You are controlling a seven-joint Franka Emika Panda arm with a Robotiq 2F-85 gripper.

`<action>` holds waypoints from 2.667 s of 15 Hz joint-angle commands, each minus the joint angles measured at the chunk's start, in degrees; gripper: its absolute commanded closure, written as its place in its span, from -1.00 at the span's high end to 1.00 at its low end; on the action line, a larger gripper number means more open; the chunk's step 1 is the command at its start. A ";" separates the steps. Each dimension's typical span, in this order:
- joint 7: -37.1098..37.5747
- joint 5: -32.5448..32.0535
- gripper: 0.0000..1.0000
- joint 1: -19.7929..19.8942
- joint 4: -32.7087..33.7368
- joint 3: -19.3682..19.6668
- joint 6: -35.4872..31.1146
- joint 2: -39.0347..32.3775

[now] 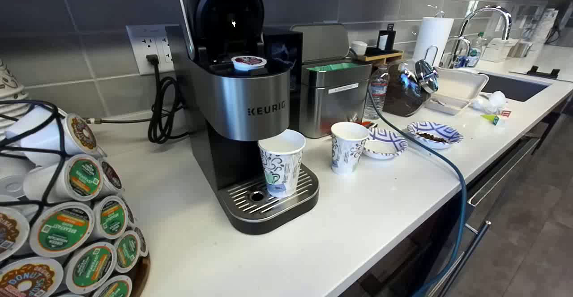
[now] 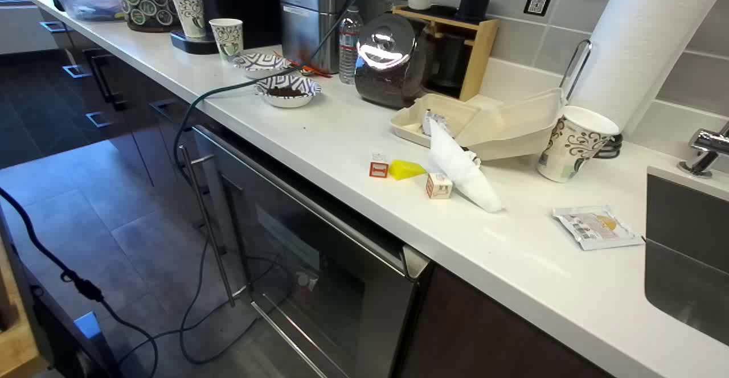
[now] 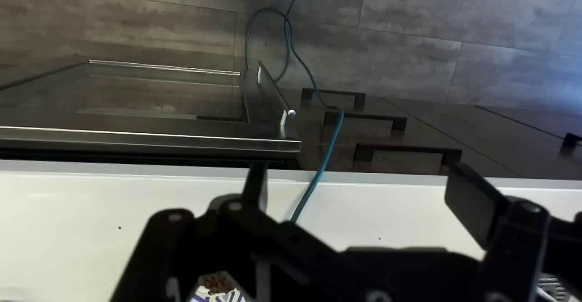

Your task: Remove the silver lid from the glass coffee jug and put it on the counter

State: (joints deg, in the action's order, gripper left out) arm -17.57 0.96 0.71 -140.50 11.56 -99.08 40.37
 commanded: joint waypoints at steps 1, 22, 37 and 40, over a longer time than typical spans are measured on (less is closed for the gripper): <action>-0.25 0.27 1.00 0.50 0.13 -0.39 0.14 -0.11; -4.57 44.53 1.00 3.61 21.09 14.44 -24.60 -29.78; 15.33 53.16 1.00 8.00 24.81 2.68 -51.16 -46.21; 19.09 52.81 1.00 9.14 32.17 1.12 -51.84 -54.16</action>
State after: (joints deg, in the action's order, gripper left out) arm -2.20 52.65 8.24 -116.48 14.23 -149.97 -5.25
